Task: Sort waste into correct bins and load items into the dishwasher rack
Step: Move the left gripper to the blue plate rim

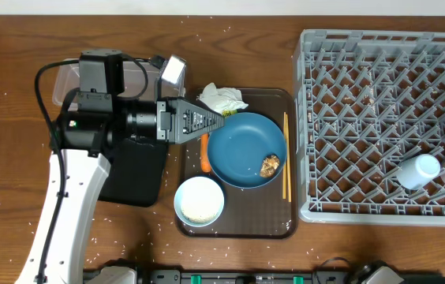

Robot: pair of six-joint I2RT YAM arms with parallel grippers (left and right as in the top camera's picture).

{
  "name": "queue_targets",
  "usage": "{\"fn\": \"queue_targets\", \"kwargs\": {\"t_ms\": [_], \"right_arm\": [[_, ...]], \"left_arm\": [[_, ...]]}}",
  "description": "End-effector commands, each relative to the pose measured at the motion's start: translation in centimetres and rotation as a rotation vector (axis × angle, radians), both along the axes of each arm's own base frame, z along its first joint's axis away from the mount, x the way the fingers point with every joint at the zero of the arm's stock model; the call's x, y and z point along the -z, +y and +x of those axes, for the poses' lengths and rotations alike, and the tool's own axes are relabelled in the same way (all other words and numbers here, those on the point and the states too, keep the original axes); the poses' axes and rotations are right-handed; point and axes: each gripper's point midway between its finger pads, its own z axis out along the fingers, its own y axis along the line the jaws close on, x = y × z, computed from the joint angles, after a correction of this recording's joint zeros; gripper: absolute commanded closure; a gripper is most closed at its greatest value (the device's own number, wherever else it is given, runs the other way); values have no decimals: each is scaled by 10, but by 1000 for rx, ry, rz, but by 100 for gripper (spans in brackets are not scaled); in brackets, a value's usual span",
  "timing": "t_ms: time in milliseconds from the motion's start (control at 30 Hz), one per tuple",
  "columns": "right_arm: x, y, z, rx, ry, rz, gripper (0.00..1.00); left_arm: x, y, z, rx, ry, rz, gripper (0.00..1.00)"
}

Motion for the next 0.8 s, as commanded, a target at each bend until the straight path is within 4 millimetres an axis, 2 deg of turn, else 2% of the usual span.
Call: {"fn": "queue_targets", "kwargs": {"t_ms": [0, 100, 233, 333, 433, 567, 600, 633, 667, 700, 767], "right_arm": [[-14, 31, 17, -157, -114, 54, 69], [-35, 55, 25, -271, -233, 75, 66], [-66, 89, 29, -451, -382, 33, 61], [-80, 114, 30, -590, -446, -39, 51], [-88, 142, 30, -711, -486, -64, 50], [-90, 179, 30, -856, -508, -50, 46], [-91, 187, 30, -888, -513, -49, 44], [-91, 195, 30, -920, -518, -48, 44], [-91, 203, 30, -955, -524, -48, 41], [-91, 210, 30, -983, -528, -50, 36], [-90, 224, 30, -1036, -527, -59, 19]], "left_arm": [[-5, 6, 2, -118, -103, 99, 22], [2, 26, 17, -342, -184, 279, 22], [16, 73, 26, -658, -184, 518, 22], [30, 101, 21, -785, -150, 657, 22], [51, 118, 14, -825, -75, 768, 22], [81, 125, 8, -793, 46, 869, 22], [86, 124, 8, -777, 68, 875, 17], [89, 121, 8, -757, 87, 872, 3], [93, 119, 9, -740, 104, 870, 2], [96, 117, 10, -729, 116, 868, 2], [101, 115, 14, -716, 133, 871, 2]]}}
